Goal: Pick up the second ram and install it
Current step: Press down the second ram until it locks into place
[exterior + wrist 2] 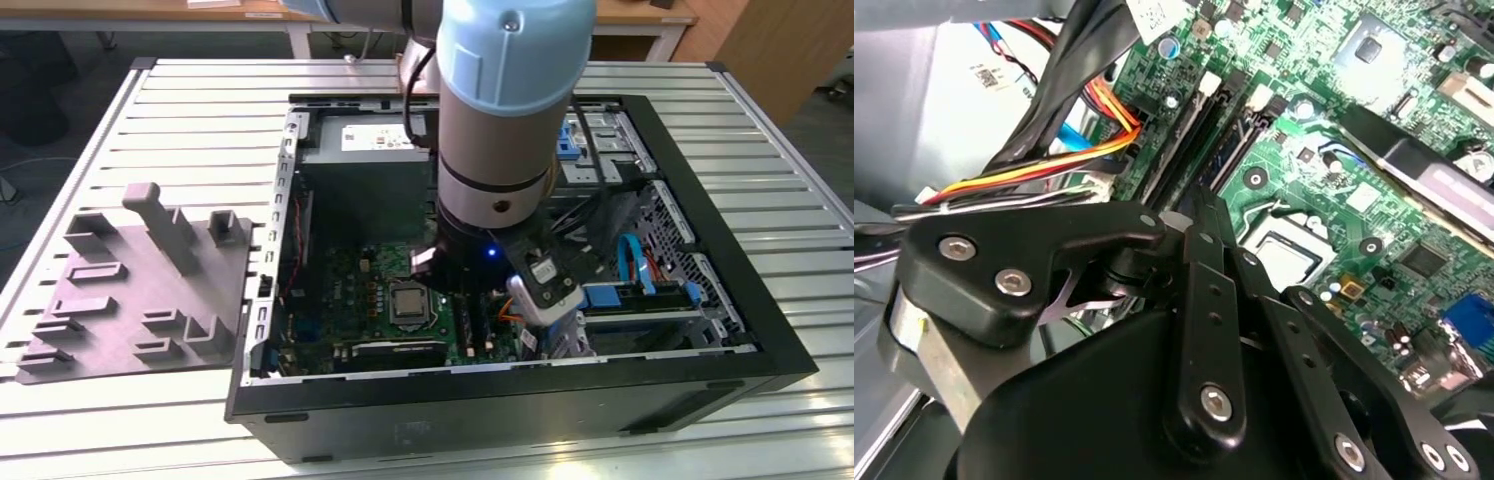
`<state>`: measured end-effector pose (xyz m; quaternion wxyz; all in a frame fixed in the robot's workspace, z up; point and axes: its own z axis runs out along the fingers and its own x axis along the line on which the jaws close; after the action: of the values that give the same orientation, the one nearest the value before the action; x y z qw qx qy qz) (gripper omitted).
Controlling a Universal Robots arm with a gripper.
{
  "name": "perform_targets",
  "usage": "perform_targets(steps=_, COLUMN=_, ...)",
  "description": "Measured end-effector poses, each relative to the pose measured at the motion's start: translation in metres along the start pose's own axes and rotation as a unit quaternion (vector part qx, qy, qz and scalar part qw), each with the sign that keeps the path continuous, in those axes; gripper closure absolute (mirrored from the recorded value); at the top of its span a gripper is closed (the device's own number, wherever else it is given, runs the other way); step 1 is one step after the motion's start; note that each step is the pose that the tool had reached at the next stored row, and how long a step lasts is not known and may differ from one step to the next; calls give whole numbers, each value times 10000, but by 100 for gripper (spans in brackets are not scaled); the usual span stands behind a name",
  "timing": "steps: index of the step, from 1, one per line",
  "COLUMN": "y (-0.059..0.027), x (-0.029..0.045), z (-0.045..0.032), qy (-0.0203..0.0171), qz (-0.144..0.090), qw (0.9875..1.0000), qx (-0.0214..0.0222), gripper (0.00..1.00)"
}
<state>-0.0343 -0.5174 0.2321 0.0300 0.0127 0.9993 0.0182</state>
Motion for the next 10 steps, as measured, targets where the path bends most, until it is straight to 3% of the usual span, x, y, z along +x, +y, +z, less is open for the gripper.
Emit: perform_targets(steps=10, y=-23, x=4, z=61, qy=0, qz=5, qw=10000, qx=3, gripper=89)
